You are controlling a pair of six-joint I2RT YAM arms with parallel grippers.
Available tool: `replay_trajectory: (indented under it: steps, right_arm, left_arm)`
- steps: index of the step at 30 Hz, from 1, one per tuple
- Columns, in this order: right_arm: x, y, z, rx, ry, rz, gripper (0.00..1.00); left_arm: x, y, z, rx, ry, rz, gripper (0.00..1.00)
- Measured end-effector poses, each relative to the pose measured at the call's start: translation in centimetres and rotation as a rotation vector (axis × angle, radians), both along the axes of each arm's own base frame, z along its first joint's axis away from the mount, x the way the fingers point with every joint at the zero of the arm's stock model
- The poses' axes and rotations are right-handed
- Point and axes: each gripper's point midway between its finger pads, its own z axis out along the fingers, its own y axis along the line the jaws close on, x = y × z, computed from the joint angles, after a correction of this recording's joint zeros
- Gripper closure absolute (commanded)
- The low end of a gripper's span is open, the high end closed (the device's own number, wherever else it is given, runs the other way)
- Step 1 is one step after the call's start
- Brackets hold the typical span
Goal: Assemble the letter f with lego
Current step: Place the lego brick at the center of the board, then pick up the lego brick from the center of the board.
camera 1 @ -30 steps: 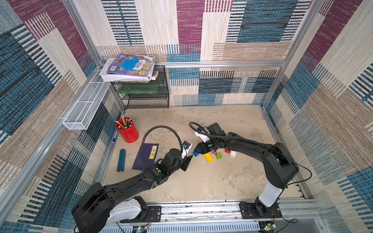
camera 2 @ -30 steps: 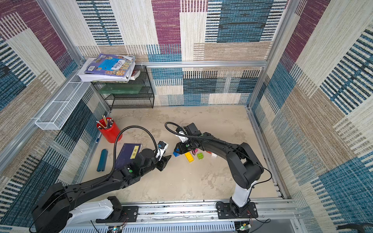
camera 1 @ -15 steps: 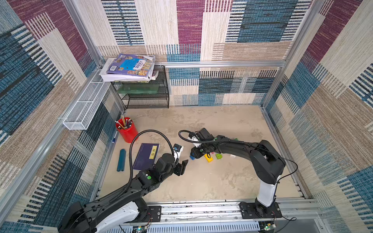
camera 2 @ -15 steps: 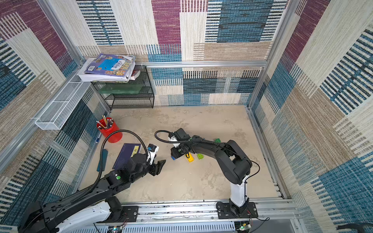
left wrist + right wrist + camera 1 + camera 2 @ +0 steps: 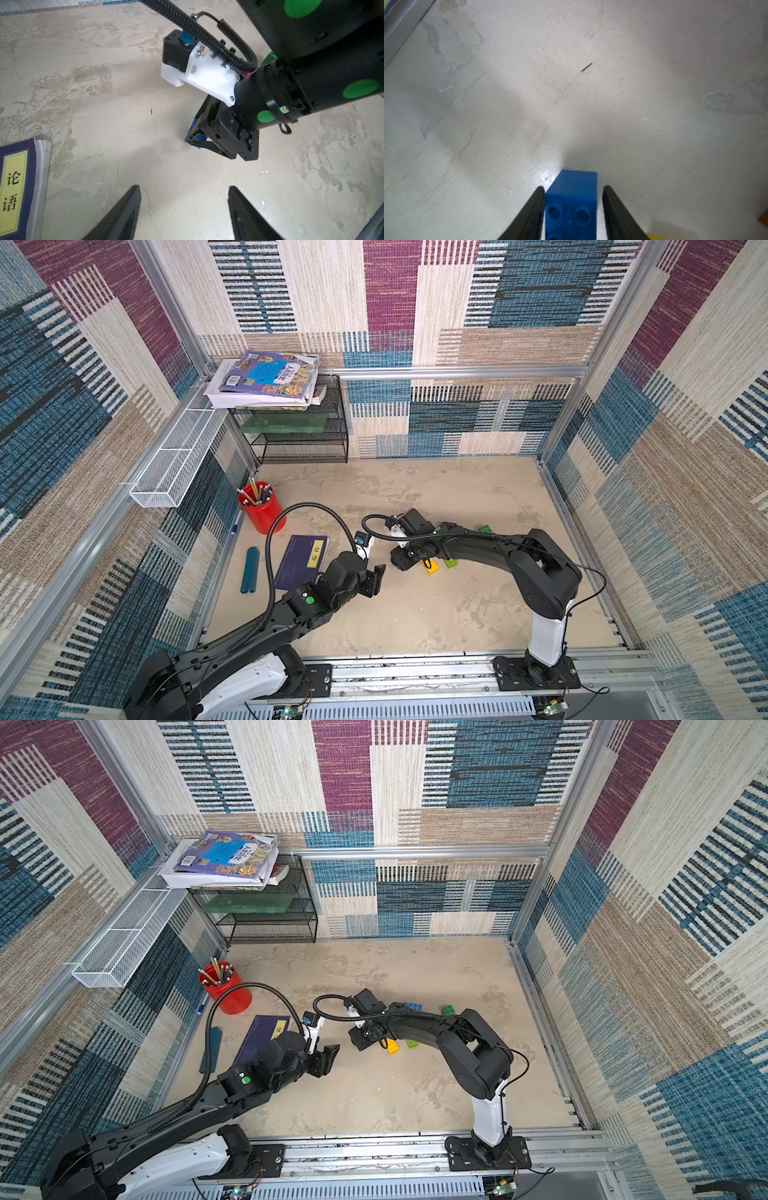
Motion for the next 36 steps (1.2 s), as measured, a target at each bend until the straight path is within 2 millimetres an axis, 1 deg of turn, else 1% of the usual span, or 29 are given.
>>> replay_trajectory:
  steps: [3, 8, 10, 12, 14, 16, 19, 23, 30, 32, 36]
  right_arm:
    - [-0.2, -0.1, 0.9, -0.003, -0.016, -0.001, 0.41]
    - [-0.2, 0.1, 4.2, 0.045, -0.065, 0.002, 0.39]
    - [-0.1, -0.1, 5.3, 0.058, -0.082, -0.004, 0.39]
    - [0.0, -0.6, 6.3, 0.065, -0.098, -0.019, 0.39]
    - [0.2, -1.3, 6.8, 0.067, -0.108, -0.038, 0.39]
    - [0.3, -2.4, 6.6, 0.050, -0.108, -0.066, 0.39]
    - [0.3, -4.0, 5.4, 0.012, -0.089, -0.104, 0.39]
    - [0.1, -5.5, 3.8, -0.030, -0.068, -0.144, 0.40]
    - [0.4, -7.4, 1.5, -0.089, -0.038, -0.197, 0.42]
    - [0.5, -7.8, 1.0, -0.101, -0.034, -0.208, 0.42]
    - [0.4, -8.1, 0.2, -0.113, -0.023, -0.217, 0.43]
  left_arm:
    - [0.1, -0.2, 0.7, -0.009, 0.002, 0.002, 0.31]
    - [-0.5, 0.4, 0.9, -0.025, 0.002, 0.009, 0.25]
    - [-0.7, 0.7, 0.8, -0.030, 0.004, 0.009, 0.20]
    - [-1.1, 0.8, 0.6, -0.033, 0.011, 0.005, 0.01]
    - [-1.7, 0.7, 0.1, -0.049, 0.028, -0.018, 0.01]
    - [-2.6, 0.6, -0.9, -0.062, 0.052, -0.048, 0.01]
    - [-3.7, 0.8, -2.3, -0.074, 0.063, -0.080, 0.01]
    - [-4.6, 1.2, -3.2, -0.099, 0.051, -0.096, 0.01]
    - [-4.7, 1.3, -4.2, -0.102, 0.046, -0.093, 0.01]
    - [-4.7, 1.3, -5.0, -0.087, 0.061, -0.093, 0.01]
    - [-4.8, 1.0, -5.6, -0.087, 0.071, -0.103, 0.01]
